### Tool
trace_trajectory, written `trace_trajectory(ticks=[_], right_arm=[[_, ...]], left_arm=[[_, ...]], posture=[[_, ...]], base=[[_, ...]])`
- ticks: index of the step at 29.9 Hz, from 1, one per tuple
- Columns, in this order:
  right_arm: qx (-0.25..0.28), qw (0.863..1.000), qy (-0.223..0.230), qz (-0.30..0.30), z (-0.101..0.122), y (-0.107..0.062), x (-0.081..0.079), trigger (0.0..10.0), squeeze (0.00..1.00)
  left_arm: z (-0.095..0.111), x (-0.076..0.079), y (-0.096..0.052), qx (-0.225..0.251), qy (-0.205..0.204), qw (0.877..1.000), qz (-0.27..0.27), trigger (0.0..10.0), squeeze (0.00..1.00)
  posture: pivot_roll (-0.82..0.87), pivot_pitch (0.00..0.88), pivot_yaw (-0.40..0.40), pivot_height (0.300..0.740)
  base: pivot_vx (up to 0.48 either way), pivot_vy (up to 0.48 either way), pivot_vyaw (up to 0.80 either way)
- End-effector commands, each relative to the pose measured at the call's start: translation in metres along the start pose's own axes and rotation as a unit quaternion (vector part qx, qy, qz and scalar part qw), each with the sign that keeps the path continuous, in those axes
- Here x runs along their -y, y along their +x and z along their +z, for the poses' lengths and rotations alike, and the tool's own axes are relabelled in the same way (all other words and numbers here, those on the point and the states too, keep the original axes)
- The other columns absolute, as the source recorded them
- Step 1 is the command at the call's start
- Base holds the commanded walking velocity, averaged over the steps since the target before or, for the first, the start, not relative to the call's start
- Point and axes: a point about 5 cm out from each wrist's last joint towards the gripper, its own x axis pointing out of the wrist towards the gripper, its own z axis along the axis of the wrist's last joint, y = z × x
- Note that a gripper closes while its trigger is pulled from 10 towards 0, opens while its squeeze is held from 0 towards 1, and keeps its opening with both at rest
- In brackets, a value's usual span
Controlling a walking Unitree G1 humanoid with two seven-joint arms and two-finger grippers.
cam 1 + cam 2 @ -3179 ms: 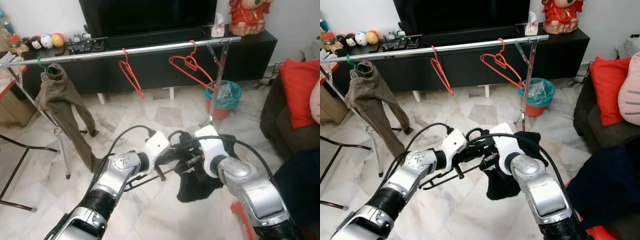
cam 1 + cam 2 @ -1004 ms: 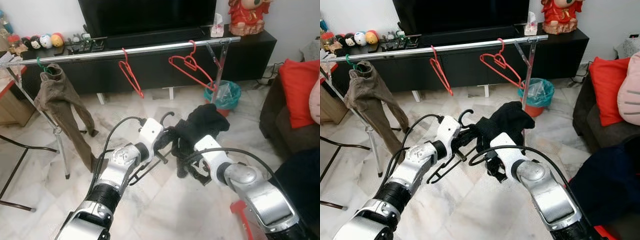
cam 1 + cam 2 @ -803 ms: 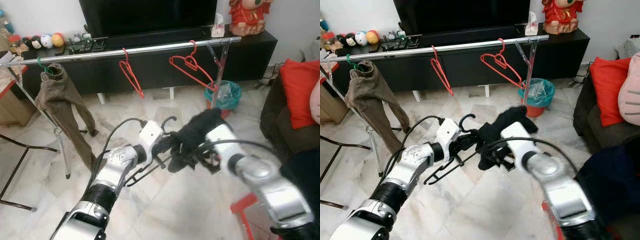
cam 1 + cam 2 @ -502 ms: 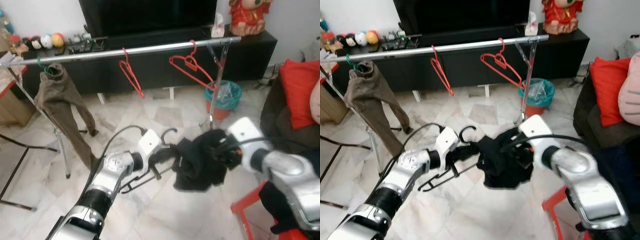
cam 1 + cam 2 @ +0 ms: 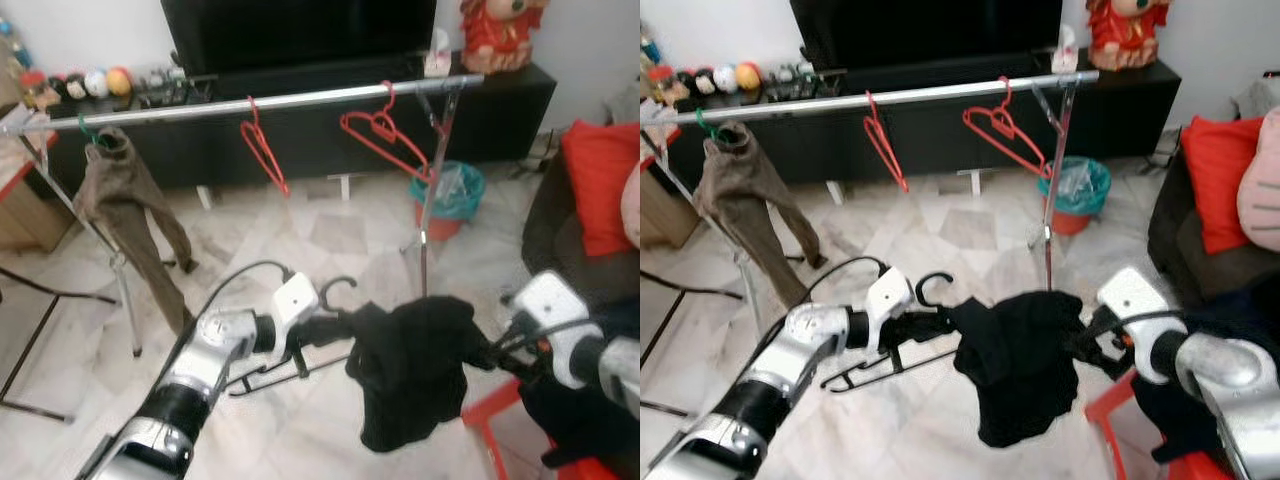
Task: Hang hanger
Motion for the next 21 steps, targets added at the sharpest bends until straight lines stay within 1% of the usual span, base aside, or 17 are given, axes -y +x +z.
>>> trace_trajectory(ticks=[1,2,4,8,12,15,16,18,20,21], right_arm=[[-0.009,0.999,-0.019,0.047,-0.006,0.002,-0.011,10.0,0.0],[-0.023,0.998,-0.025,0.044,-0.014,0.003,-0.01,10.0,0.0],[-0.03,0.999,-0.028,0.028,-0.017,0.004,-0.005,10.0,0.0],[-0.028,0.999,-0.03,0.016,-0.017,0.004,0.001,10.0,0.0],[-0.024,0.998,-0.062,0.001,-0.014,0.005,0.01,10.0,0.0],[-0.022,0.997,-0.072,-0.02,-0.014,0.006,0.017,10.0,0.0],[-0.012,0.997,-0.075,-0.029,-0.012,0.007,0.021,10.0,0.0],[-0.003,0.997,-0.073,-0.03,-0.01,0.008,0.022,10.0,0.0],[-0.002,0.997,-0.075,-0.02,-0.01,0.008,0.02,10.0,0.0],[-0.003,0.997,-0.078,-0.005,-0.01,0.008,0.017,10.0,0.0]], left_arm=[[0.009,0.0,-0.003,0.018,0.007,1.0,-0.018,10.0,0.0],[0.01,0.001,-0.004,0.014,0.008,0.999,-0.031,10.0,0.0],[0.011,0.003,-0.004,0.014,0.011,0.999,-0.045,10.0,0.0],[0.012,0.006,-0.006,0.012,0.009,0.998,-0.061,10.0,0.0],[0.013,0.013,-0.011,0.0,0.013,0.994,-0.105,10.0,0.0],[0.015,0.016,-0.013,-0.004,0.018,0.993,-0.12,10.0,0.0],[0.015,0.019,-0.014,-0.006,0.018,0.991,-0.132,10.0,0.0],[0.015,0.021,-0.015,-0.011,0.018,0.99,-0.142,10.0,0.0],[0.015,0.022,-0.016,-0.013,0.018,0.989,-0.143,10.0,0.0],[0.014,0.022,-0.016,-0.015,0.018,0.99,-0.141,10.0,0.0]], posture=[[-0.09,0.02,0.106,0.74],[-0.09,0.016,0.107,0.74],[-0.08,0.013,0.107,0.74],[-0.09,0.009,0.107,0.74],[-0.08,0.011,0.103,0.74],[-0.08,0.014,0.103,0.74],[-0.08,0.017,0.102,0.74],[-0.08,0.02,0.101,0.74],[-0.08,0.022,0.1,0.74],[-0.08,0.023,0.1,0.74]], base=[[0.0,0.0,0.0],[0.0,0.0,0.0],[0.0,0.0,0.0],[0.0,0.0,0.0],[0.0,0.0,0.0],[0.0,0.0,0.0],[0.0,0.0,0.0],[0.0,0.0,0.0],[0.0,0.0,0.0],[0.0,0.0,0.0]])
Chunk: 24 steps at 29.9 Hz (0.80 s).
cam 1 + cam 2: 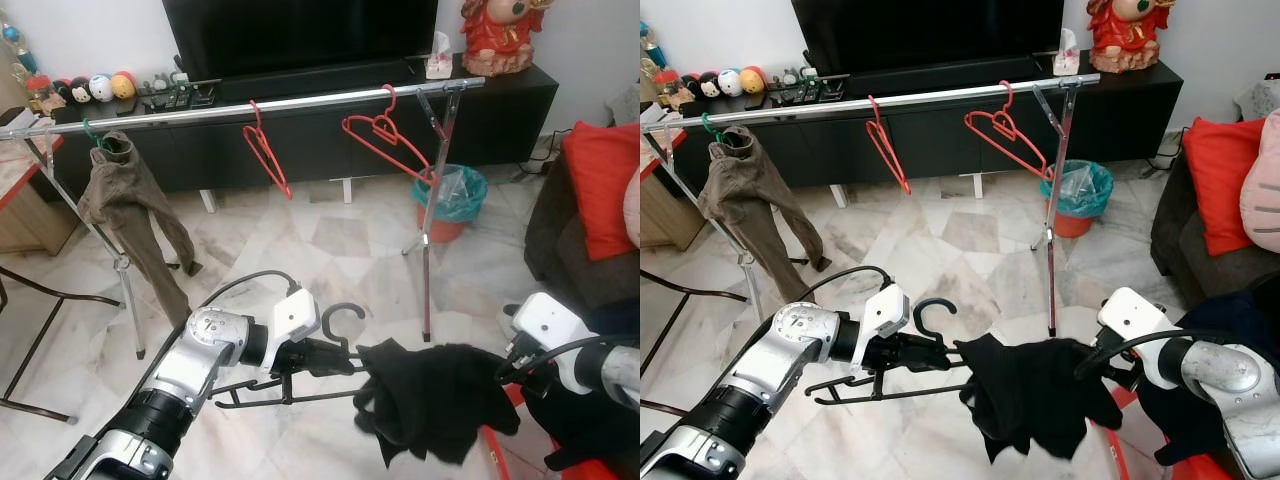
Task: Hang hanger
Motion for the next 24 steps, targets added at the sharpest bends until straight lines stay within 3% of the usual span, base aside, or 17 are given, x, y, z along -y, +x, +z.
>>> trace_trajectory(ticks=[1,5,8,12,14,24], right_arm=[[0.013,0.999,-0.009,0.034,0.004,0.001,-0.007,10.0,0.0],[0.022,0.995,-0.008,0.094,0.004,-0.003,-0.019,10.0,0.0],[0.021,0.995,-0.008,0.095,0.002,-0.004,-0.018,10.0,0.0],[0.023,0.999,-0.011,0.045,0.003,-0.003,-0.002,10.0,0.0],[0.026,0.998,-0.01,0.055,0.004,-0.005,-0.003,10.0,0.0],[0.049,0.976,-0.011,0.213,0.009,-0.013,-0.036,10.0,0.0]], left_arm=[[0.008,0.001,-0.002,0.012,0.013,1.0,-0.009,10.0,0.0],[0.008,0.0,-0.004,0.008,0.012,1.0,-0.006,10.0,0.0],[0.008,0.001,-0.005,0.006,0.011,1.0,-0.006,10.0,0.0],[0.008,0.002,-0.004,0.007,0.01,1.0,-0.014,10.0,0.0],[0.008,0.003,-0.002,0.006,0.01,1.0,-0.017,10.0,0.0],[0.008,0.003,-0.001,0.007,0.008,1.0,-0.018,10.0,0.0]], posture=[[-0.08,0.025,0.1,0.74],[-0.08,0.029,0.1,0.74],[-0.08,0.03,0.101,0.74],[-0.08,0.03,0.102,0.74],[-0.08,0.03,0.102,0.74],[-0.08,0.032,0.101,0.74]], base=[[0.0,0.0,0.0],[0.0,0.0,0.0],[0.0,0.0,0.0],[0.0,0.0,0.0],[0.0,0.0,0.0],[0.0,0.0,0.0]])
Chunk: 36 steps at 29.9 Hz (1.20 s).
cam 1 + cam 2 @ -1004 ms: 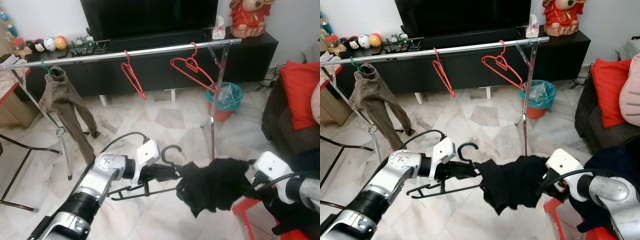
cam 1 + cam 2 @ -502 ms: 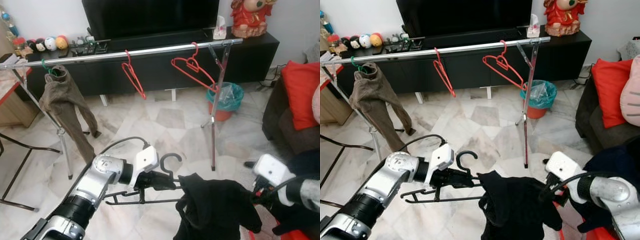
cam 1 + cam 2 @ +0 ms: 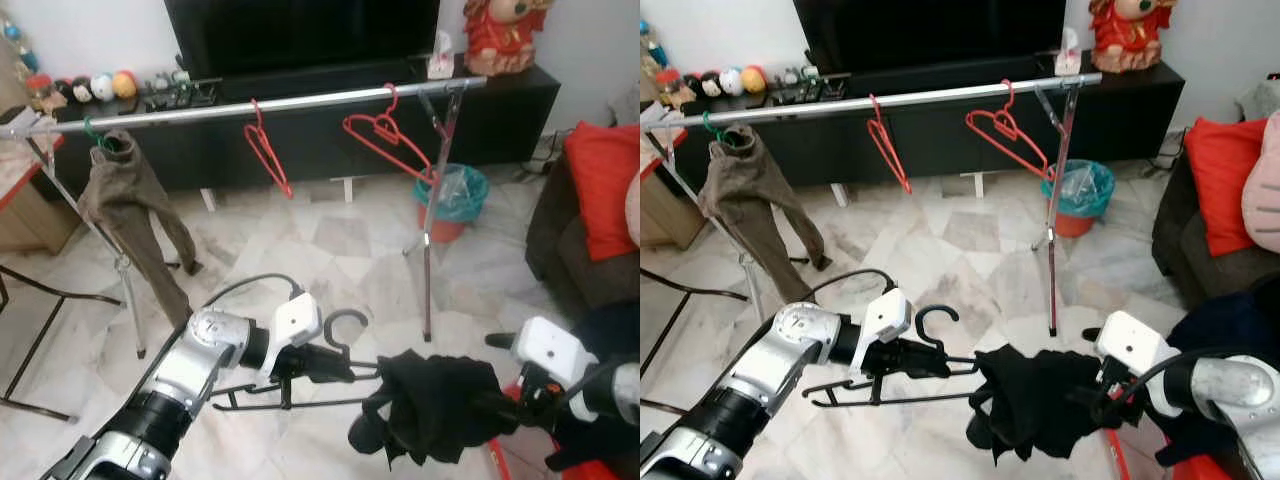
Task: Hang hanger
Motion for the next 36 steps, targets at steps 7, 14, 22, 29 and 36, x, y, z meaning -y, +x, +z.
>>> trace_trajectory(ticks=[7,14,22,29,36], right_arm=[[-0.004,0.993,-0.02,0.12,0.001,0.004,-0.018,8.7,0.0],[-0.075,0.986,-0.024,0.146,-0.024,0.008,-0.015,0.0,0.0],[-0.073,0.991,-0.027,0.111,-0.03,0.019,-0.007,0.0,0.0],[-0.025,0.997,-0.034,0.066,-0.007,0.013,0.003,10.0,0.0],[-0.037,0.989,-0.051,0.133,-0.003,0.005,-0.024,10.0,0.0]], left_arm=[[0.007,-0.001,-0.003,0.015,0.01,1.0,0.005,10.0,0.0],[0.015,-0.001,-0.007,0.022,0.023,0.999,0.016,10.0,0.0],[0.026,0.0,-0.006,0.029,0.042,0.999,0.008,10.0,0.0],[0.026,0.003,-0.006,0.025,0.041,0.999,0.005,10.0,0.0],[0.019,0.003,-0.003,0.02,0.031,0.999,0.002,10.0,0.0]], posture=[[-0.07,0.032,0.097,0.74],[-0.05,0.037,0.092,0.74],[-0.05,0.037,0.099,0.74],[-0.06,0.038,0.099,0.74],[-0.07,0.034,0.097,0.74]], base=[[0.0,0.0,0.0],[0.0,0.0,0.0],[0.0,0.0,0.0],[0.0,0.0,0.0],[0.0,0.0,0.0]])
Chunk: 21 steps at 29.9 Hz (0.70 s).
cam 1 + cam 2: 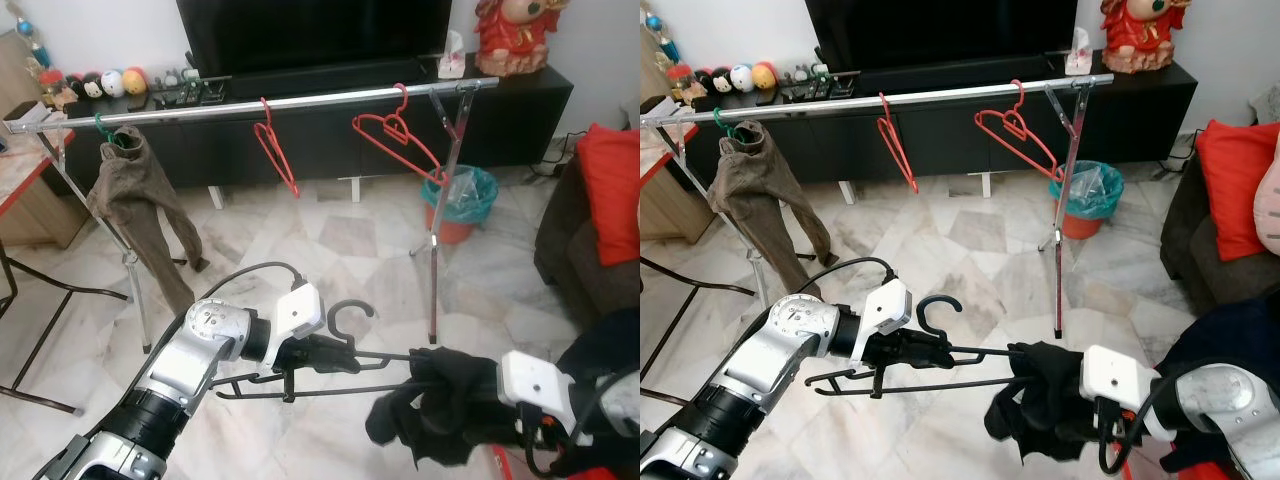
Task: Hang hanger
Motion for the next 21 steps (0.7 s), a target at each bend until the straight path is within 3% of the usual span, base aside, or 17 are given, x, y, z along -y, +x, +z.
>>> trace_trajectory(ticks=[1,4,8,12,16,19,21], right_arm=[[0.007,1.0,-0.011,0.008,0.007,-0.002,-0.005,10.0,0.0],[0.001,1.0,-0.019,0.022,0.01,-0.006,-0.015,10.0,0.0],[-0.005,0.999,-0.029,0.012,0.013,-0.014,-0.017,10.0,0.0],[0.045,0.994,-0.054,-0.078,0.029,-0.035,0.001,10.0,0.0],[0.044,0.983,-0.075,-0.162,0.028,-0.048,0.022,10.0,0.0],[0.041,0.983,-0.067,-0.166,0.023,-0.046,0.027,10.0,0.0],[0.047,0.988,-0.053,-0.136,0.017,-0.038,0.024,10.0,0.0]], left_arm=[[0.001,0.0,0.0,0.007,0.002,1.0,-0.003,10.0,0.0],[-0.001,0.0,-0.001,0.003,-0.003,1.0,-0.002,10.0,0.0],[-0.003,0.0,-0.002,0.0,-0.004,1.0,-0.001,10.0,0.0],[-0.004,0.0,-0.002,-0.001,-0.006,1.0,0.0,10.0,0.0],[-0.004,0.0,-0.001,0.0,-0.005,1.0,-0.002,10.0,0.0],[-0.003,0.0,0.0,0.001,-0.004,1.0,-0.004,10.0,0.0],[-0.001,0.0,0.0,0.002,-0.002,1.0,-0.007,10.0,0.0]], posture=[[-0.07,0.034,0.098,0.74],[-0.07,0.035,0.097,0.74],[-0.07,0.036,0.098,0.74],[-0.08,0.036,0.098,0.74],[-0.08,0.035,0.097,0.74],[-0.08,0.034,0.097,0.74],[-0.07,0.033,0.095,0.74]], base=[[0.0,0.0,0.0],[0.0,0.0,0.0],[0.0,0.0,0.0],[0.0,0.0,0.0],[0.0,0.0,0.0],[0.0,0.0,0.0],[0.0,0.0,0.0]])
